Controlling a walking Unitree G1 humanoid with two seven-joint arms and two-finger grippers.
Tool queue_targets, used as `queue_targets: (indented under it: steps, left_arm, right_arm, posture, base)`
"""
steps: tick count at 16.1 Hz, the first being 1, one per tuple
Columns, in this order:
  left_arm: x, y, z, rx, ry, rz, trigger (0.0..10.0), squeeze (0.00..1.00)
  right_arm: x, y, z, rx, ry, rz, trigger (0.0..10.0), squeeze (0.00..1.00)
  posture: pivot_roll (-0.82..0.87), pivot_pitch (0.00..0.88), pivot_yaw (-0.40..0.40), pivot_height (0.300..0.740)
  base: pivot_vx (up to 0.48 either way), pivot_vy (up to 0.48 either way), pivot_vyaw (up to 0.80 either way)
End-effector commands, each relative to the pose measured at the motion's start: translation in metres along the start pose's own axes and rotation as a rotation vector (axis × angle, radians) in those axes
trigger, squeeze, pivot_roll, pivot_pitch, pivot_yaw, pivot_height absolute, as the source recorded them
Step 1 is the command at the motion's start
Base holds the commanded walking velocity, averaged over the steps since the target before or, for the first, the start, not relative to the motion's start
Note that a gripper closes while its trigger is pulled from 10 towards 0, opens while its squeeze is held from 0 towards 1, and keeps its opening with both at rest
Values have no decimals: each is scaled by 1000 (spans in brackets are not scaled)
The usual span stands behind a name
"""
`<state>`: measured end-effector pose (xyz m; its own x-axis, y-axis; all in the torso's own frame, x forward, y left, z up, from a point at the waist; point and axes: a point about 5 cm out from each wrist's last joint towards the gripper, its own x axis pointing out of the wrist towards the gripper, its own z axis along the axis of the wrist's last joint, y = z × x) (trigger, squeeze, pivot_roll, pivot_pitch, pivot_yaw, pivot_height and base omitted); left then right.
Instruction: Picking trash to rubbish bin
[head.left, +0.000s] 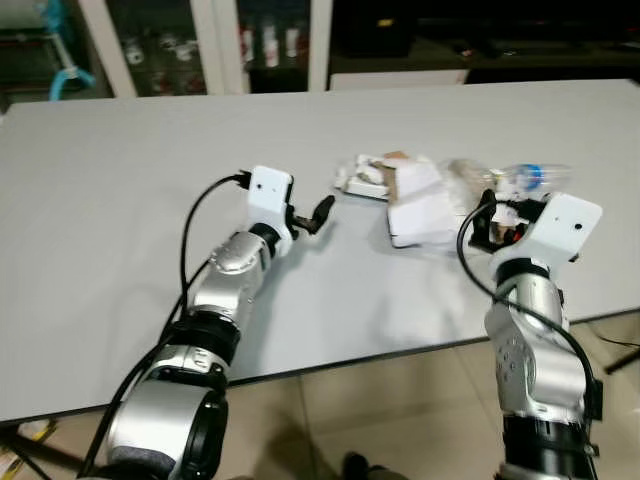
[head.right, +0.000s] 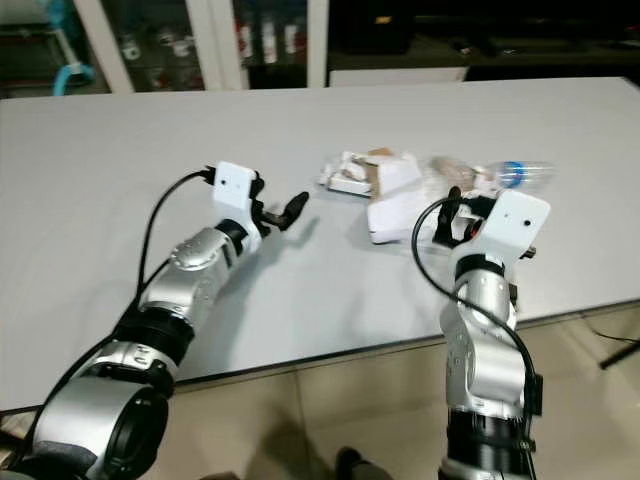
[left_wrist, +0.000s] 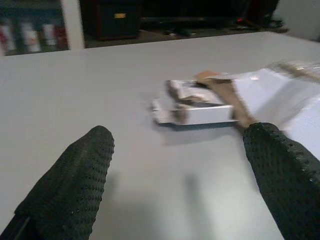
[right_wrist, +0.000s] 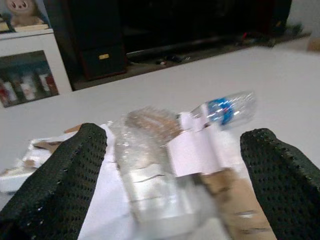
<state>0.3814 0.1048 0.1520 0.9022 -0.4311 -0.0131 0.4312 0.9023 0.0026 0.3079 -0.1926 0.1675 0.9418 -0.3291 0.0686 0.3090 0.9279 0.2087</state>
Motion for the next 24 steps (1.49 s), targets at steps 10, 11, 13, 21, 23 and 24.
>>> queue_targets:
  steps: [10,11,13,21,23,24]
  left_arm:
    - [-21,23,6,104,39,-34,10000,0]
    - [-22,23,7,105,40,-32,10000,0]
    - [-23,23,8,105,40,-30,10000,0]
    - [-20,19,9,100,45,-38,10000,0]
    - [-19,17,10,99,43,-43,10000,0]
    - [-19,17,11,99,43,-44,10000,0]
  right_arm:
    - [15,-1,-34,239,131,-143,10000,0]
    - [15,2,-36,246,136,-136,10000,0]
    - [15,8,-39,265,150,-119,10000,0]
    - [13,20,-30,300,122,-131,10000,0]
    - [7,26,-32,341,144,-137,10000,0]
    - [4,29,-32,349,150,-134,10000,0]
  posture:
    - [371,221,23,740]
    - [371,221,23,740]
    - [377,213,17,740]
    - [362,197,18,740]
    - [360,194,17,740]
    - [360,192,16,740]
  base:
    - [0,0,0]
    - [0,0,0]
    - [0,0,0]
    - [0,0,0]
    - [0,0,0]
    - [0,0,0]
